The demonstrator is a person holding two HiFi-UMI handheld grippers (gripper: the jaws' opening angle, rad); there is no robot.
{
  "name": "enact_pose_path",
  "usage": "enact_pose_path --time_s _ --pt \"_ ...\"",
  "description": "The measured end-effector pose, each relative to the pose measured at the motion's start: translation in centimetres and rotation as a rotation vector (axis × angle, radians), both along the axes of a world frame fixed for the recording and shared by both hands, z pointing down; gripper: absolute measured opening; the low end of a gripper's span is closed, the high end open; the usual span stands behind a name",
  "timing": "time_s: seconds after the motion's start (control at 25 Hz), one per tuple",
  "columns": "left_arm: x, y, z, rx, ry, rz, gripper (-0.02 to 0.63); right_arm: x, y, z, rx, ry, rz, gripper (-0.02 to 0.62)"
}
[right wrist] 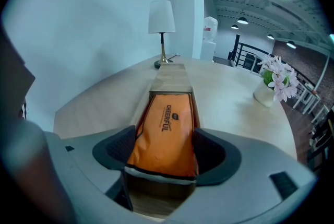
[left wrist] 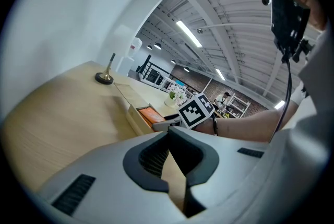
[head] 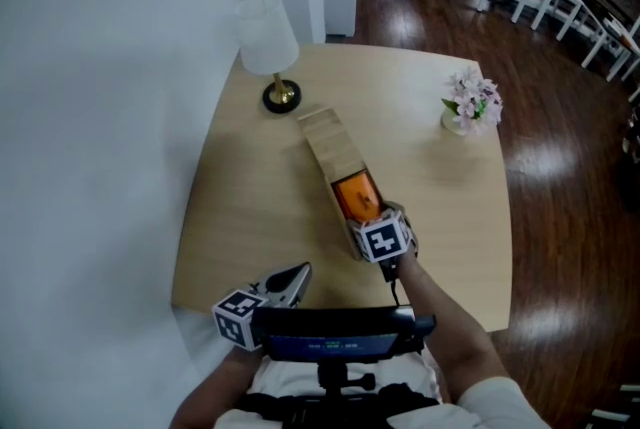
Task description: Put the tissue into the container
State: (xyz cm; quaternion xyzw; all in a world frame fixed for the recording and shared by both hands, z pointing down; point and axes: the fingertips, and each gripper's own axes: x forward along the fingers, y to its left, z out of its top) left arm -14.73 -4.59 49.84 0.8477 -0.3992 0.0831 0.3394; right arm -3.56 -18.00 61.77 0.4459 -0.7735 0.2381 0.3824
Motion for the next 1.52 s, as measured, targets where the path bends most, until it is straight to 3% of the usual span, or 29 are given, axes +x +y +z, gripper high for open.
enact_pose_path --time_s 0.28,0.68,1.12,1.52 --pt "1.5 -0.3 -0.2 0.006 0.022 0.024 -0.006 0.9 -0.6 -1.6 0.061 -0.026 0.011 0.36" --pt "4.1 -0.8 -1.9 0.041 0.112 0.063 -0.006 5.3 3.2 -7.4 0.119 -0.234 0.07 0.35" --pt "7.4 -0.5 -4.2 0.073 0.158 0.141 -0.007 11.7 8.3 -11.6 0.207 -0.316 0.187 0.019" --pt "11.4 1.3 -5.3 0.078 0.137 0.287 -0.006 13.4 13.3 -12.3 0.205 -0.434 0.293 -0.002"
